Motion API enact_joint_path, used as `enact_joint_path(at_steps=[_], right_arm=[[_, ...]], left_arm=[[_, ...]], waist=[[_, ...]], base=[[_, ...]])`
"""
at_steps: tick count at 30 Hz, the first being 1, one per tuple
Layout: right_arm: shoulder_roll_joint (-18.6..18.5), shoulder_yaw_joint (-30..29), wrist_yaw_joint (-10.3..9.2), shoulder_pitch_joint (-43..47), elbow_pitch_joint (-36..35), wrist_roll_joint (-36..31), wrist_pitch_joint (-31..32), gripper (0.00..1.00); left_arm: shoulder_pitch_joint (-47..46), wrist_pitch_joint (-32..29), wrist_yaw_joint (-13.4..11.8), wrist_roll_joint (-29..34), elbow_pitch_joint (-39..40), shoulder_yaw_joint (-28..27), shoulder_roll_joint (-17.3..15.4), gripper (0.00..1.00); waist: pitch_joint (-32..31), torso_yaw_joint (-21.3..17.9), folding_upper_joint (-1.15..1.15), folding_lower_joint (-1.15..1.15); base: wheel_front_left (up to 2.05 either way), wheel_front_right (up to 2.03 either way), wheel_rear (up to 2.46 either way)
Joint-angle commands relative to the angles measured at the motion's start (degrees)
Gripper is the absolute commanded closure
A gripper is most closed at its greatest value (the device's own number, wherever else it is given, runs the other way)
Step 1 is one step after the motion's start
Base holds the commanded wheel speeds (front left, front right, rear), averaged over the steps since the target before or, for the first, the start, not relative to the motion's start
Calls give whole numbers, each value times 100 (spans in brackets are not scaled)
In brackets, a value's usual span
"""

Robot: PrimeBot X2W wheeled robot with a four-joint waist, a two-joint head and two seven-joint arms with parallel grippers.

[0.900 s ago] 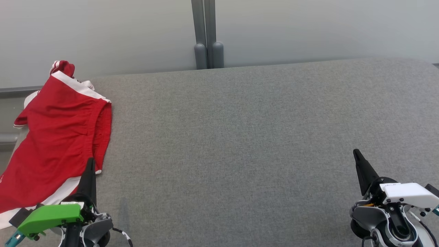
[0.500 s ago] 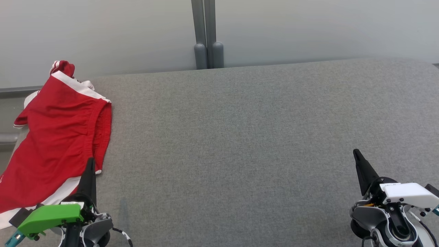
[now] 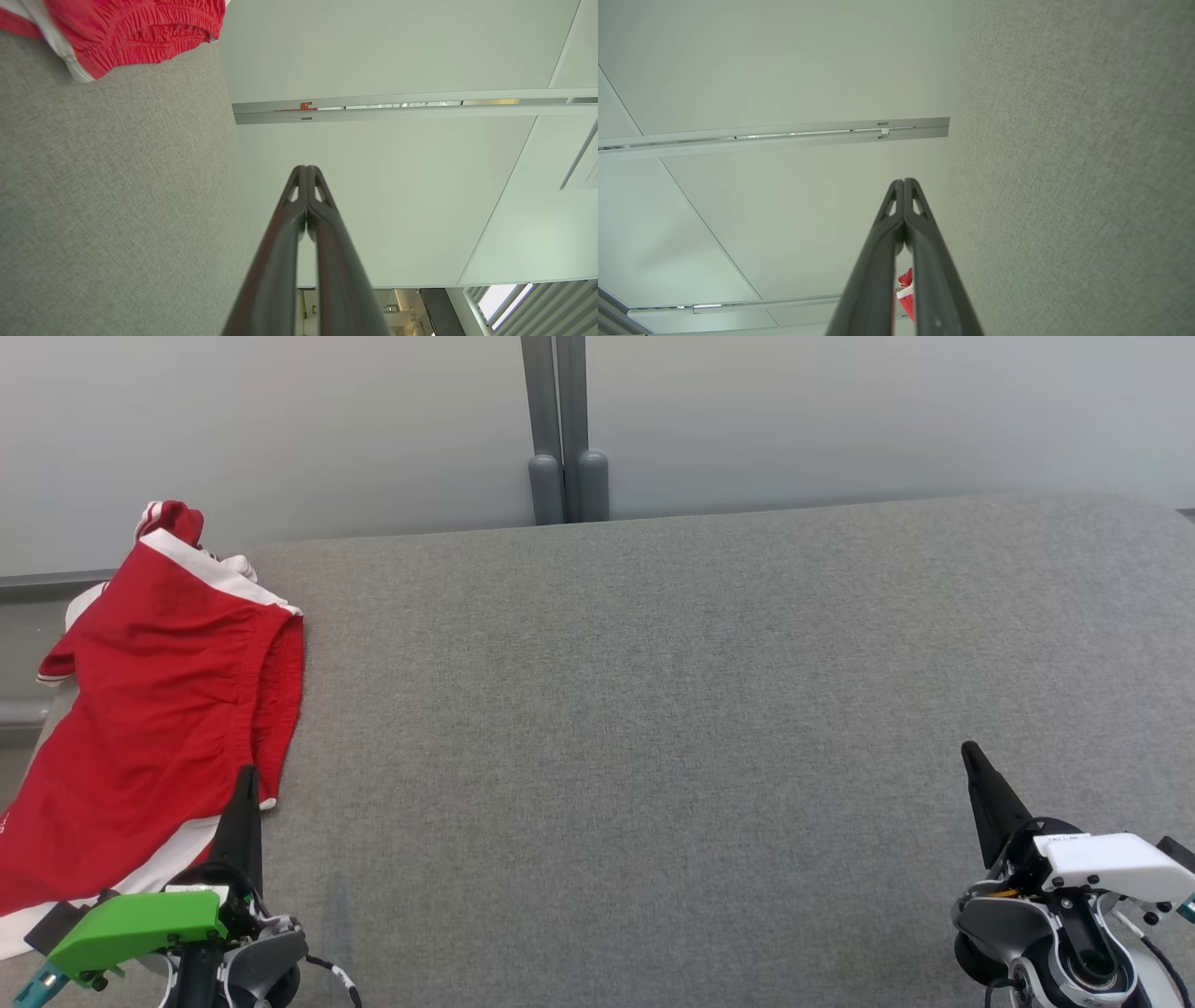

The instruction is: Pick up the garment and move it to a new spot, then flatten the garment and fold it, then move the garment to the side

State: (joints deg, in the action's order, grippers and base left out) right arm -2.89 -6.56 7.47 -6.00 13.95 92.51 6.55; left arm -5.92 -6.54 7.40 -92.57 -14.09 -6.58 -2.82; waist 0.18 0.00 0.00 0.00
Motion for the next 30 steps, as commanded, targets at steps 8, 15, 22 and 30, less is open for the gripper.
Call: enact_joint_path(at_steps=[8,15,22,30], right_arm=[[0,0,3,-42,15,-20,11,100],[0,3,1,1,2,-2,-4,0],[63,72,-1,220,221,-32,-74,0],[55,195,-1,260,133,-235,-302,0]], left_arm=[[-64,-14,29,30,12,-7,-13,100],[1,3,0,2,-1,2,0,0],[235,79,-9,28,-220,86,60,0],[294,305,-7,227,-74,232,51,0]], waist=[[0,0,0,0],[0,0,0,0],[0,0,0,0],[5,0,0,0]], base=[[0,0,0],[0,0,0],[0,0,0],[0,0,0]])
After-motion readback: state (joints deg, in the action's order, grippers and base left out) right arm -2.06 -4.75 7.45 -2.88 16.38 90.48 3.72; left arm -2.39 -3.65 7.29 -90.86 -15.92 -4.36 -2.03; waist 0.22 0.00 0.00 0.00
